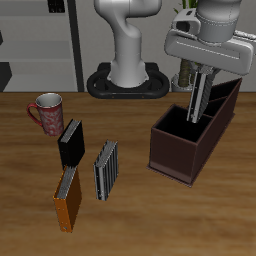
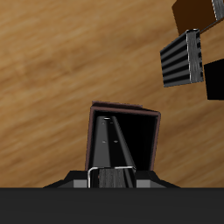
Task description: Place the left striped book into the left desk caddy's right compartment and place the right striped book into the left desk caddy's right compartment and place the orange book into the left desk caddy's left compartment
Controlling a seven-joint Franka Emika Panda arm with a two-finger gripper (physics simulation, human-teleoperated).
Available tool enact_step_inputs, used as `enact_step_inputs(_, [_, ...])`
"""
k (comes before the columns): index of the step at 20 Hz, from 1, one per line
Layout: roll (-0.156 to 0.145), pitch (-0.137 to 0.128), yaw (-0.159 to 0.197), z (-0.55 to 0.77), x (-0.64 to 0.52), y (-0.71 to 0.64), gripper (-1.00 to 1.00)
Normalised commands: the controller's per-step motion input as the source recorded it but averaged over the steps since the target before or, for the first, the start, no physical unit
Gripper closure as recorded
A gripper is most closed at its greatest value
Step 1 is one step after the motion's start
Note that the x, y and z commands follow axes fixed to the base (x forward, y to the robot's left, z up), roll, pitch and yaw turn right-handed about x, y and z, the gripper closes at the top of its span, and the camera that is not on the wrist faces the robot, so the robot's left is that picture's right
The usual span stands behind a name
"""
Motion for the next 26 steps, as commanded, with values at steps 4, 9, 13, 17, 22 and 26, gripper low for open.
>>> enact_step_inputs(4, [0.016,0.025,-0.002,-0.27,0.06,0.06,1.00])
enact_step_inputs(9, [0.006,0.029,-0.023,-0.23,0.03,0.00,1.00])
enact_step_inputs(13, [0.002,0.011,-0.001,-0.13,-0.02,0.00,1.00])
enact_step_inputs(17, [-0.017,0.027,-0.023,-0.16,0.05,-0.11,1.00])
enact_step_inputs(22, [0.012,0.047,-0.013,-0.27,0.03,0.00,1.00])
enact_step_inputs(26, [0.006,0.019,-0.011,-0.15,0.01,-0.02,1.00])
